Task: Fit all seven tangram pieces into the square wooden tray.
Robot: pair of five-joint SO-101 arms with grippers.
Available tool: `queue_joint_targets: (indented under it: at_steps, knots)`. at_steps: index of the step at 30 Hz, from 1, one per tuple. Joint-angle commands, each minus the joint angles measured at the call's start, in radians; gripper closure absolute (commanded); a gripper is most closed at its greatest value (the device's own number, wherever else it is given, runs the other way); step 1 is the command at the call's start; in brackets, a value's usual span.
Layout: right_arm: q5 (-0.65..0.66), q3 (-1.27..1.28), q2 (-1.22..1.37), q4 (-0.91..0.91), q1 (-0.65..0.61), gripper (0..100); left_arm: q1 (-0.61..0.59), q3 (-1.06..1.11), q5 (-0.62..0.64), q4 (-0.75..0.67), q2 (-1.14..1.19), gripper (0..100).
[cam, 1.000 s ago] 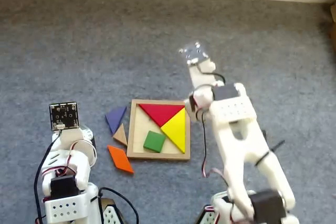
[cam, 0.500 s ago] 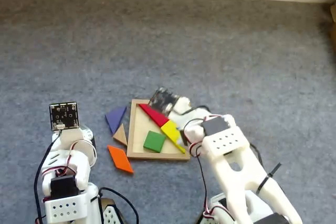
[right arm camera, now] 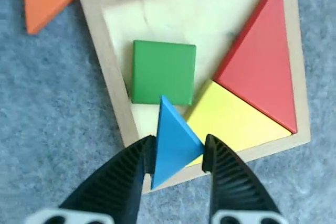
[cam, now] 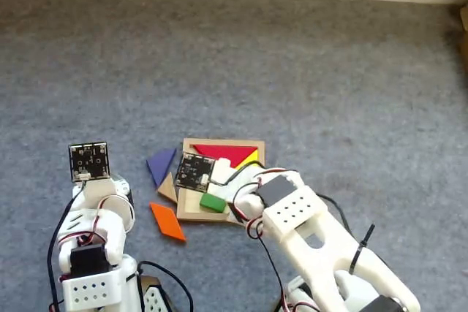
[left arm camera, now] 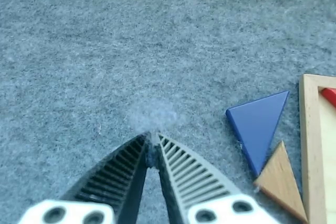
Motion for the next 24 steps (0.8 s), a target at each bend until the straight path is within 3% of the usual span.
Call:
queue_joint_targets:
  at_steps: [1, 7, 15, 17, 23, 24]
  knots:
    - [0.008, -0.004, -0.025, -0.018, -0.019, 86.8, -0.008, 0.019, -0.011, -0.015, -0.008, 99]
    - [0.003, 0.001, -0.025, -0.013, -0.019, 72.9, -0.008, 0.019, -0.011, -0.015, -0.008, 99]
    - [0.002, 0.038, -0.038, -0.015, -0.021, 72.9, -0.008, 0.019, -0.011, -0.014, -0.008, 99]
    - [-0.048, 0.038, -0.038, -0.016, -0.021, 76.0, -0.008, 0.019, -0.011, -0.014, -0.008, 99]
    - [-0.212, 0.005, -0.027, -0.073, -0.021, 99.6, -0.010, 0.019, -0.011, -0.014, -0.008, 99]
    - [-0.222, 0.007, -0.027, -0.087, -0.021, 99.5, -0.010, 0.019, -0.011, -0.014, -0.008, 99]
